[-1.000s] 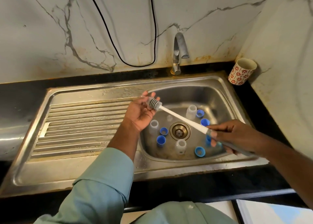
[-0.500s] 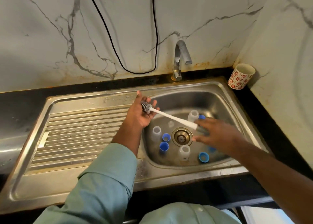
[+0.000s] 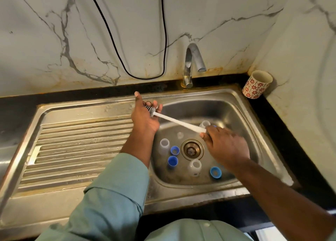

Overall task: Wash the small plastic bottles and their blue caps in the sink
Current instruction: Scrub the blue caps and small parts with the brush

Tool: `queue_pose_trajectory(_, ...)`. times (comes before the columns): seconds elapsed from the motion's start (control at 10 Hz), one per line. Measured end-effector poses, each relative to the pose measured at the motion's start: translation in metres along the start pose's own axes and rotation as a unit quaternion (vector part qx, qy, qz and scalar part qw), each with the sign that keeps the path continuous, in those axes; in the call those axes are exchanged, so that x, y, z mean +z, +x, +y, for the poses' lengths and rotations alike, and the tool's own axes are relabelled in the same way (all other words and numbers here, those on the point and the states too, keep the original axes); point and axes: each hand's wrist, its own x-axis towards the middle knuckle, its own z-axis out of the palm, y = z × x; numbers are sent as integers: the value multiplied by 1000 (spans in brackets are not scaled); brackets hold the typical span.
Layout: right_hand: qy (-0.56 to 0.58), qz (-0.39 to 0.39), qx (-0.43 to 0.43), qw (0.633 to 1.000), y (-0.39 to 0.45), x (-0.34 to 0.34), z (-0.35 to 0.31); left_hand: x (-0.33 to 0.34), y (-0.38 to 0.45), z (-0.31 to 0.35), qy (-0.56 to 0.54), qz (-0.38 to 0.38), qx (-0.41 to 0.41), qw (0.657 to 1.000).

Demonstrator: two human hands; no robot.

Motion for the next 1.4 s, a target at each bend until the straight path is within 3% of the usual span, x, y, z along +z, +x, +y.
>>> queue_pose_trajectory(0.1, 542, -345, 161, 749, 1, -10, 5, -1, -2, 6, 31, -66, -18, 997)
queue_pose_trajectory(0.2, 517, -328, 139, 778, 5, -12, 13, -4, 0, 6, 55, -84, -18, 995)
queue_pose_trajectory(0.3, 49, -78, 34, 995, 6, -7, 10, -7, 6, 1, 137, 9, -37, 990)
queue_pose_trajectory(0.4, -56, -13, 3, 998, 6, 1, 4, -1, 4, 1, 125, 8, -58, 990)
queue_pose_trajectory(0.5, 437, -283, 115, 846, 8, 2, 10, 3, -3, 7, 80, -83, -34, 993)
queue_pose_trajectory(0.6, 551, -365, 142, 737, 11, -8, 19, 1, -6, 10, 99, -143, -35, 984)
queue_pose_trajectory(0.7, 143, -154, 30, 977, 11, -7, 22, -5, 1, 7, 170, -18, -62, 983)
queue_pose_trajectory(0.8, -78, -50, -22, 995, 9, -2, 13, -4, 4, 3, 121, 56, -91, 987)
queue_pose_trajectory(0.9, 362, -261, 111, 888, 5, -5, 11, 3, 0, 9, 51, 1, -87, 995)
queue_pose_trajectory(1.0, 566, -400, 182, 697, 4, -15, 21, 3, -9, 12, -7, -101, -91, 991)
queue_pose_trajectory(1.1, 211, -175, 52, 960, 7, -12, 24, 4, -1, 8, 35, -45, -84, 995)
queue_pose_trajectory(1.2, -90, 18, -43, 995, 9, -3, 18, 1, 10, 4, 5, 2, -91, 996)
queue_pose_trajectory(1.3, 322, -207, 100, 918, 7, -9, 17, 0, 7, 5, -19, -77, -92, 993)
queue_pose_trajectory(1.4, 585, -372, 186, 696, 10, -17, 20, 4, 0, 9, -34, -144, -88, 985)
